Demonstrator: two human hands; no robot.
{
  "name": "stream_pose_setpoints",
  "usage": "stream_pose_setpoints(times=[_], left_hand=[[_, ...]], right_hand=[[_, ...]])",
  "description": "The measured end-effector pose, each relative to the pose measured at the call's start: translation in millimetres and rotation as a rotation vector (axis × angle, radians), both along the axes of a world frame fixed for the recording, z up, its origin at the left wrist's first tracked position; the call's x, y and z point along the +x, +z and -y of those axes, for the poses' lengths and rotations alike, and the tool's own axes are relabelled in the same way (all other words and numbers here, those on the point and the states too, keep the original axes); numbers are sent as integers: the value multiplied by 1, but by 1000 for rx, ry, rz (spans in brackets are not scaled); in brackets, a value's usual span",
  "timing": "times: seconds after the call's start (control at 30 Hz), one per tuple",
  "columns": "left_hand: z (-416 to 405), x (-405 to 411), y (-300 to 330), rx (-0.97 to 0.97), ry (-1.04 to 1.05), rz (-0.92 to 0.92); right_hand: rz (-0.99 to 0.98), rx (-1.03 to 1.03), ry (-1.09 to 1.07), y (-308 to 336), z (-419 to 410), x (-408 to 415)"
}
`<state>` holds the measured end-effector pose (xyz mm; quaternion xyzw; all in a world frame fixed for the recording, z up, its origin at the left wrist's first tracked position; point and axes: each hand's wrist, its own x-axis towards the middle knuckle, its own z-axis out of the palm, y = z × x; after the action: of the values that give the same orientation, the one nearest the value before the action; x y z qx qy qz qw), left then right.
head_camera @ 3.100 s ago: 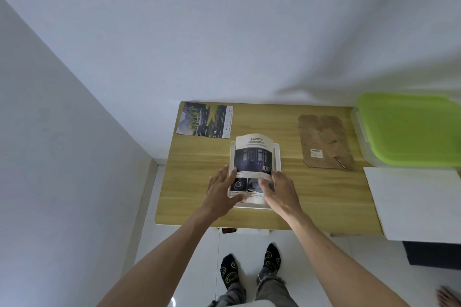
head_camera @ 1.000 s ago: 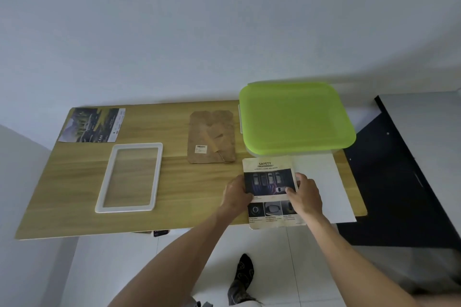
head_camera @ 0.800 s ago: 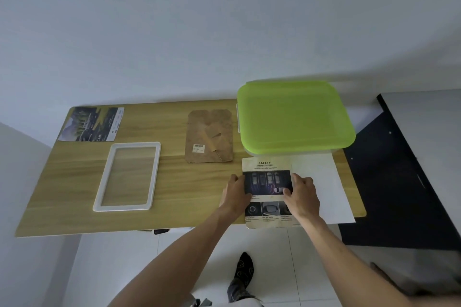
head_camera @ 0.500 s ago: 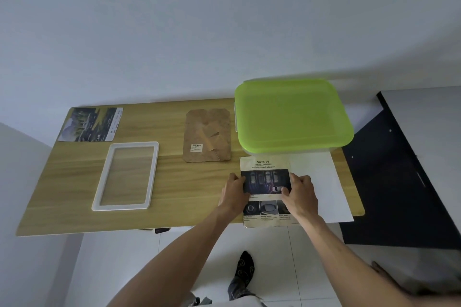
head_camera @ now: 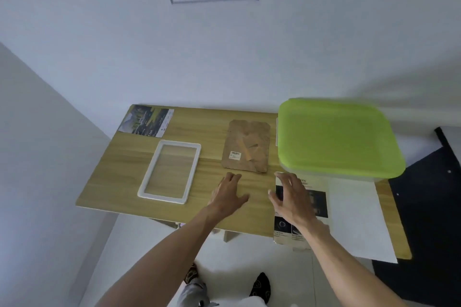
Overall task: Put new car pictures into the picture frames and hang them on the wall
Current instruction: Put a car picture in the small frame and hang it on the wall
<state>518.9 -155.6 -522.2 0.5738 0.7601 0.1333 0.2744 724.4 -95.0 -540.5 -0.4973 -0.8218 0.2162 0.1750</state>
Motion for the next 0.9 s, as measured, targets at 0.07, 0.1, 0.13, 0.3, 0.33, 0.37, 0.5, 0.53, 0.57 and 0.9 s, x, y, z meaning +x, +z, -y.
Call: stream_pose_setpoints(times=[0.07,0.1,0.13,0.3,0.33,0.37,0.5,0.53,0.57,0.9], left_hand=[[3,-24,7,11,52,-21],[4,-36,9,17,78,-27],[7,-49,11,19,105,-31],[14,-116,18,35,201,-34],[14,-130,19,36,218,-37],[14,-144,20,37,235,-39],[9,-204,17,23,255,-80],[7,-220,15,19,255,-90],[5,-236,14,16,255,-92],[-24,-389,-1,11,238,-119]], right_hand=[[-4,-18,51,9,-5,-27],[-5,-18,81,11,-7,-40],[-1,-19,104,15,-10,-53],[4,8,181,28,-22,-119],[19,3,196,31,-23,-133],[29,-3,205,33,-25,-148],[38,-31,224,37,-33,-212],[33,-36,229,37,-34,-229],[31,-39,232,37,-36,-246],[145,-100,265,24,-53,-402]])
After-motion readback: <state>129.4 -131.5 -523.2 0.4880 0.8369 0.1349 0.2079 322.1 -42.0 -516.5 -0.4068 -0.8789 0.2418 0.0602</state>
